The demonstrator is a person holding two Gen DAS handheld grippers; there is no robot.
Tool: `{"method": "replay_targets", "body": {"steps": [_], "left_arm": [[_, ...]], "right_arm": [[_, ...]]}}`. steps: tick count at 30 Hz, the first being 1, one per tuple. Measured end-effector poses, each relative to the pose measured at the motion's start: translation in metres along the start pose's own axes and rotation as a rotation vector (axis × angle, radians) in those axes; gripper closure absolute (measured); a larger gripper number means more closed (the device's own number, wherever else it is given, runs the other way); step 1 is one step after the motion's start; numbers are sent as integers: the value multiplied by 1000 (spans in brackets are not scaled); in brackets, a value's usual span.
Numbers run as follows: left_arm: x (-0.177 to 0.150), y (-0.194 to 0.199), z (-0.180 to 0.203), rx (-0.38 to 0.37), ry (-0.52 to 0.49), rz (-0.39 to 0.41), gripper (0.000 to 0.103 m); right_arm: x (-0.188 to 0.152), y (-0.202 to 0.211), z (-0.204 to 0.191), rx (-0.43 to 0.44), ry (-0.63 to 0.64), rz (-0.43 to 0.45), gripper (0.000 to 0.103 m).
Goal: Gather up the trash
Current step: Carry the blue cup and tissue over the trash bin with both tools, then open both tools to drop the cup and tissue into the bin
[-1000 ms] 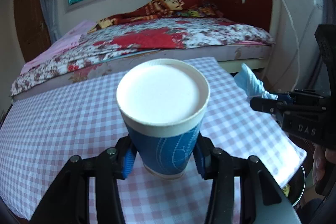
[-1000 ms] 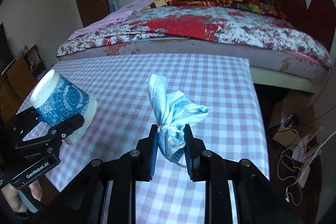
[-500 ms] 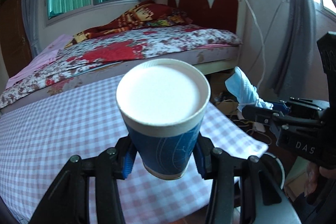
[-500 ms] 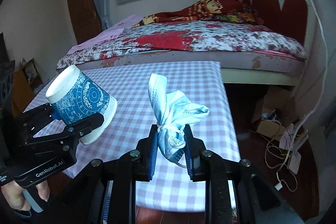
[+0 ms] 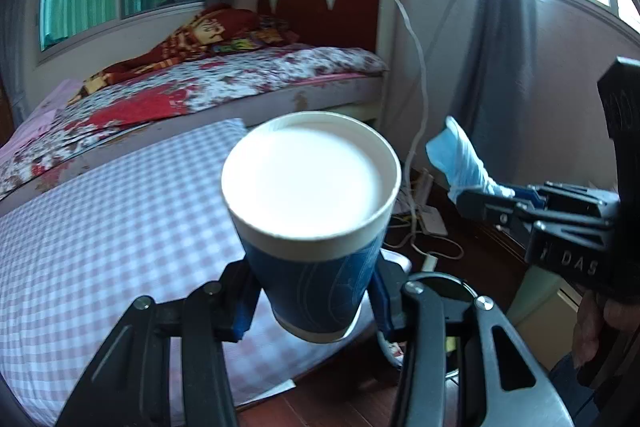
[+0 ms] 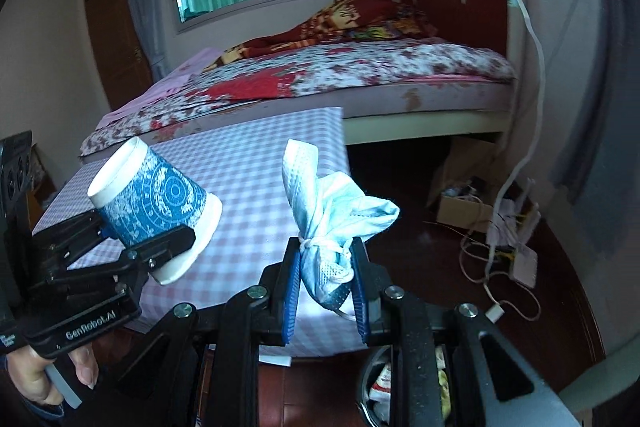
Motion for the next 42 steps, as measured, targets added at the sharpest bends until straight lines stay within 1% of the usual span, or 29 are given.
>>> {"method": "replay_targets", "body": {"steps": [6, 11, 14, 19, 22, 27, 31, 36, 40, 42], "left_arm": [[-14, -14, 44, -67, -33, -35, 56], [-23, -28, 76, -109, -53, -62, 56], [-30, -39, 98, -136, -69, -85, 56], [-45, -52, 127, -167, -114, -110, 55], [-58, -64, 137, -183, -125, -132, 55], [-82, -90, 147, -207, -111, -202, 55], [-95, -106, 155, -211, -114, -239, 54], [-103, -129, 159, -207, -115, -296, 52], [-103, -151, 155, -215, -86, -335, 52], [-101, -157, 156, -227, -70, -345, 49]], "right_arm": [[-27, 21, 40, -38, -58, 4, 79], [-48, 31, 72, -62, -107, -3, 79], [-66, 31, 92, -76, -137, -17, 79], [-96, 24, 114, -89, -159, -50, 79], [-114, 19, 125, -97, -165, -71, 79], [-140, 6, 140, -94, -179, -97, 79], [-161, -19, 151, -82, -198, -145, 79], [-176, -51, 163, -64, -207, -216, 79], [-185, -72, 176, -51, -217, -267, 79], [-189, -81, 181, -35, -226, -293, 79]]}}
Point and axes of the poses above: each gripper's, at about its wrist camera, not at the fingertips, and y roughly against the way its jaws point, z to its right, x to its top, the point moved 8 cm from there along -y, roughly the way its jaws point, and after that the axes turned 11 degrees about -z, right-handed, at the moved point
